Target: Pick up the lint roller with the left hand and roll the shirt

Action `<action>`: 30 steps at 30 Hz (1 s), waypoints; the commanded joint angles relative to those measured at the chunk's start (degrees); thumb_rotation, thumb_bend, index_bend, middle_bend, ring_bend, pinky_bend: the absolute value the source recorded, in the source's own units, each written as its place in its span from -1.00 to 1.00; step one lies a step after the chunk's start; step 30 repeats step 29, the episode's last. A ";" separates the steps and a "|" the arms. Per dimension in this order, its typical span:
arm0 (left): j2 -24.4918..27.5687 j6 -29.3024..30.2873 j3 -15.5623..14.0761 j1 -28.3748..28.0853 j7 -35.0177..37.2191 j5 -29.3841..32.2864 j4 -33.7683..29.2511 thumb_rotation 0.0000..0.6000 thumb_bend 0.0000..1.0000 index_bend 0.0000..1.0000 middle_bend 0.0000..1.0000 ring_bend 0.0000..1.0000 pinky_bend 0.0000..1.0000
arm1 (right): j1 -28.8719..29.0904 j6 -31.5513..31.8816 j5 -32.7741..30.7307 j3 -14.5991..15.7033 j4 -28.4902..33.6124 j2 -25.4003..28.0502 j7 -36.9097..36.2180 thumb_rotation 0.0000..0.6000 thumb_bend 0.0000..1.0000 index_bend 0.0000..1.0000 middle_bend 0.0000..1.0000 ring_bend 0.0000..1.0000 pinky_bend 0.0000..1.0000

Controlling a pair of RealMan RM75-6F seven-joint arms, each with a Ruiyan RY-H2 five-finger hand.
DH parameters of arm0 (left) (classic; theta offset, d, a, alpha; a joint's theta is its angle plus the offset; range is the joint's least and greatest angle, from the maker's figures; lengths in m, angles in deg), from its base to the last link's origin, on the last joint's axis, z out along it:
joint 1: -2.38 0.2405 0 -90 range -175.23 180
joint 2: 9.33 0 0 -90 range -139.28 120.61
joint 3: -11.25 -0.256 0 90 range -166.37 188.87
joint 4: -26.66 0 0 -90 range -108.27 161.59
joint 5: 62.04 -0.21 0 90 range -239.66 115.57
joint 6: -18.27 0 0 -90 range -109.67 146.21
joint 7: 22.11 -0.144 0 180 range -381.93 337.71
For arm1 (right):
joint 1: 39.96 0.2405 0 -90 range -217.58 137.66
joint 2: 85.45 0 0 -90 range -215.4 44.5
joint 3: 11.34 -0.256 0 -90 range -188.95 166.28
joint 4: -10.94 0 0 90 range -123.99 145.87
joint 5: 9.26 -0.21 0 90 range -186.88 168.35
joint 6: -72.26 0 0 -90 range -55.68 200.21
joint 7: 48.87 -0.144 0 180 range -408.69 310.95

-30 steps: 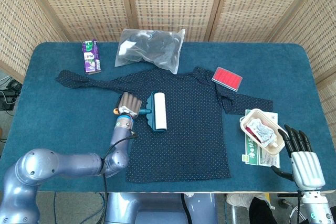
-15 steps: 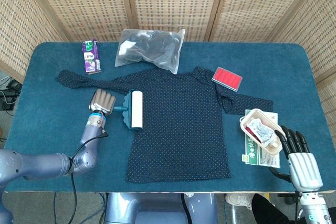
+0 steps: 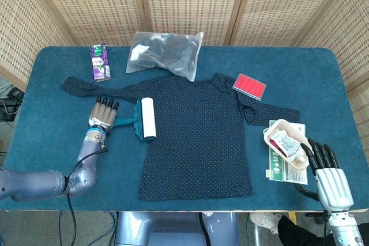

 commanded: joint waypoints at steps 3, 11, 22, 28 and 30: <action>3.85 6.64 1.18 8.25 17.48 -19.44 -7.76 1.00 -0.47 -1.00 -1.00 -1.00 -1.00 | 0.12 -0.16 -0.40 -0.26 -0.55 -0.07 -0.50 1.00 -0.72 -1.00 -1.00 -1.00 -1.00; 2.80 26.63 -6.46 22.85 34.66 -51.80 -9.94 1.00 -0.47 -1.00 -1.00 -1.00 -1.00 | 0.13 0.02 -1.02 -0.76 -1.24 -0.24 -1.01 1.00 -0.72 -1.00 -1.00 -1.00 -1.00; 3.55 40.96 -15.55 39.91 44.23 -68.91 -9.53 1.00 -0.48 -1.00 -1.00 -1.00 -1.00 | -0.34 1.56 1.00 -0.17 0.48 0.31 0.60 1.00 -0.72 -1.00 -1.00 -1.00 -1.00; 5.69 41.86 -16.58 44.76 44.94 -72.02 -9.84 1.00 -0.48 -1.00 -1.00 -1.00 -1.00 | -0.67 2.41 1.41 -0.21 1.11 0.93 0.69 1.00 -0.72 -1.00 -1.00 -1.00 -1.00; 6.09 41.71 -16.25 45.37 44.99 -72.12 -9.74 1.00 -0.48 -1.00 -1.00 -1.00 -1.00 | -0.70 2.42 1.36 -0.22 1.24 1.06 0.69 1.00 -0.72 -1.00 -1.00 -1.00 -1.00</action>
